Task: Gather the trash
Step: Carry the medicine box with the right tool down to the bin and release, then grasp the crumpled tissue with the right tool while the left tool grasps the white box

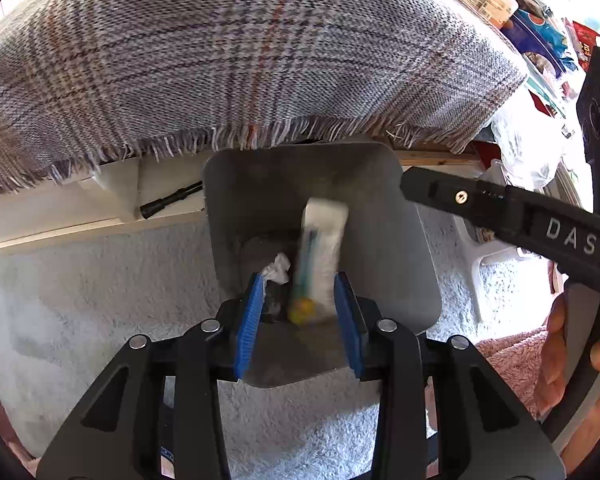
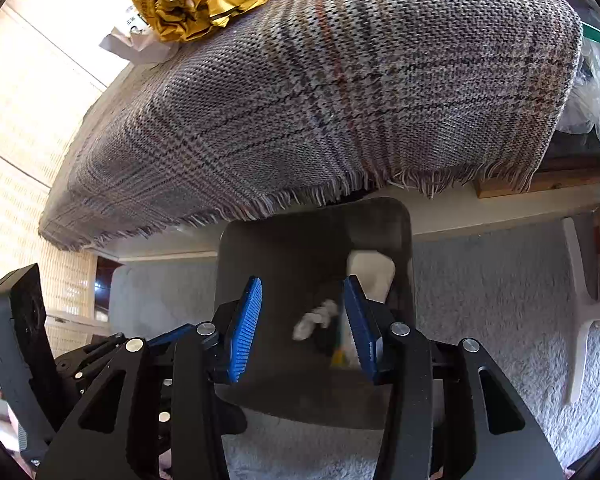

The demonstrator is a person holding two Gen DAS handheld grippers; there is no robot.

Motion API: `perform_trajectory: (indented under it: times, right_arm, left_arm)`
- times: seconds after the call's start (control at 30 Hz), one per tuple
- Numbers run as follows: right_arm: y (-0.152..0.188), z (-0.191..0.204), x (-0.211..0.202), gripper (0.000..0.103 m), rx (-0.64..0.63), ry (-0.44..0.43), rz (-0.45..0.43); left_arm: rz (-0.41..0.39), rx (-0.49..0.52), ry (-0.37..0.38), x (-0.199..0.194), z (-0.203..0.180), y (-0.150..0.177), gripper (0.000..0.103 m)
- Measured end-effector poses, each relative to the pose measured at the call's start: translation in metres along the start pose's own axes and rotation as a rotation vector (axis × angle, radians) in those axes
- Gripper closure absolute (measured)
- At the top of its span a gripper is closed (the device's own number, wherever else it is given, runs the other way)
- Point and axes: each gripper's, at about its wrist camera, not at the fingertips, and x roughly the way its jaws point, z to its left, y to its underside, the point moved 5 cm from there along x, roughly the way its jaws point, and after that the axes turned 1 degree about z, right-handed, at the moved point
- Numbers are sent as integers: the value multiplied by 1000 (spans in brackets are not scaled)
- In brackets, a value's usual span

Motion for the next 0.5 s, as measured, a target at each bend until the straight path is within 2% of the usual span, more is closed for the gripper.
perform_trajectory:
  times: [0.07,0.13,0.2,0.23,0.3,0.5]
  right_arm:
    - [-2,-6,-4,43,8,18,-17]
    - [-4,-13,-13,19,19,42,-51]
    - [-3,-18,-24,9,39,56,-83]
    - [-3,-19,-30,6,43,59,-91]
    - [-7,-21,-43,4,39,61,-97]
    - [-26,-21,-91,4,17,69,-156]
  left_arm:
    - [-4,-7,-6,-5,4,2,62]
    - [-15,-7,-17,-13,7,5,47]
    - [-30,-5,-27,-24,10,7,37]
    - [-38,-7,-32,-29,11,7,27]
    - [-56,-16,-40,-44,16,8,19]
    - [-120,-30,-79,-91,32,-1,11]
